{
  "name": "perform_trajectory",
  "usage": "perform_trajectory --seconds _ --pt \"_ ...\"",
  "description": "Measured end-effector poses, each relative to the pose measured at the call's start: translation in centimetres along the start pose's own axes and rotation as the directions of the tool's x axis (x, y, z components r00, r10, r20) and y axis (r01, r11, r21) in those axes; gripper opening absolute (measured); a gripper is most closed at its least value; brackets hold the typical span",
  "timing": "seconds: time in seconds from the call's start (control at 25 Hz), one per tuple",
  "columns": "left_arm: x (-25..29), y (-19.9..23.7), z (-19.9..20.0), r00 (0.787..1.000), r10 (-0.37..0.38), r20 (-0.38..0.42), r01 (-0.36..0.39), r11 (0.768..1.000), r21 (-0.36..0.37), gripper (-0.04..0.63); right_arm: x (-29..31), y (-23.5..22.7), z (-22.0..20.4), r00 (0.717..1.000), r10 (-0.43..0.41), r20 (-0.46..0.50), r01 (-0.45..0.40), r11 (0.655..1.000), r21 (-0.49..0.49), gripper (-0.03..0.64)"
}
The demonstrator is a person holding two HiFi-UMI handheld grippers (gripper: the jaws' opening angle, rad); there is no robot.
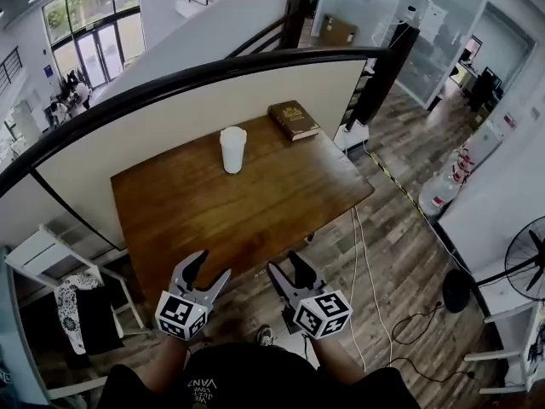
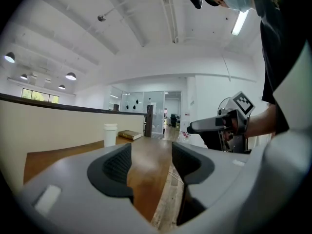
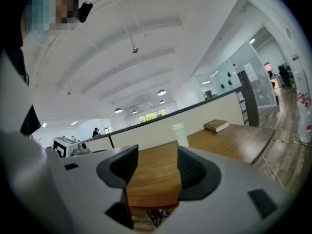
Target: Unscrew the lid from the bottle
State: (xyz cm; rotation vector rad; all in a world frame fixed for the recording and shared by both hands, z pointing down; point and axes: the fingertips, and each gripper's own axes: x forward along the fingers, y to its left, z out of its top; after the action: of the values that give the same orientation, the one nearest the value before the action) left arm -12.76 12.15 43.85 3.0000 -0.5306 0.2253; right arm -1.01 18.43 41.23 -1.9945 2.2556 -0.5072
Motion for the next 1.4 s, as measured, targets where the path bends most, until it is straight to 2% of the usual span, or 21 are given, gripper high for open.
perform_trajectory --seconds 0.28,0.44,0.64,0.76,0.92,1.08,1.4 --pt "2.7 -1.4 -0.2 0.989 0.151 -0.003 -0.151 0.987 -0.057 0.247 0.1 -3.7 1.0 0.990 0.127 -0.052 -0.129 0.991 -0.023 0.218" --pt "3.4 -1.6 0.0 0.983 0.184 -0.014 -0.185 0.981 -0.055 0.247 0.8 -5.2 1.5 0.986 0.155 -0.060 -0.157 0.987 -0.021 0.218" --pt "4.5 0.2 -0.1 0.974 0.226 -0.026 -0.227 0.972 -0.061 0.252 2.8 -6.3 1.8 0.981 0.180 -0.070 -0.182 0.983 -0.019 0.218" --pt "5.5 2.1 0.1 0.974 0.227 -0.025 -0.228 0.972 -0.060 0.258 4.8 -6.9 2.2 0.982 0.175 -0.068 -0.178 0.984 -0.032 0.218" --pt "7.7 5.5 -0.2 0.976 0.217 -0.028 -0.219 0.973 -0.070 0.264 8.1 -7.4 2.9 0.983 0.167 -0.073 -0.174 0.979 -0.107 0.218" --pt "10.5 8.7 0.1 0.980 0.195 -0.028 -0.196 0.977 -0.078 0.278 11.7 -8.1 3.9 0.985 0.156 -0.075 -0.165 0.976 -0.142 0.218" --pt "15.1 14.8 0.1 0.988 0.146 -0.041 -0.149 0.985 -0.083 0.308 18.8 -9.6 5.7 0.990 0.127 -0.056 -0.134 0.976 -0.172 0.218"
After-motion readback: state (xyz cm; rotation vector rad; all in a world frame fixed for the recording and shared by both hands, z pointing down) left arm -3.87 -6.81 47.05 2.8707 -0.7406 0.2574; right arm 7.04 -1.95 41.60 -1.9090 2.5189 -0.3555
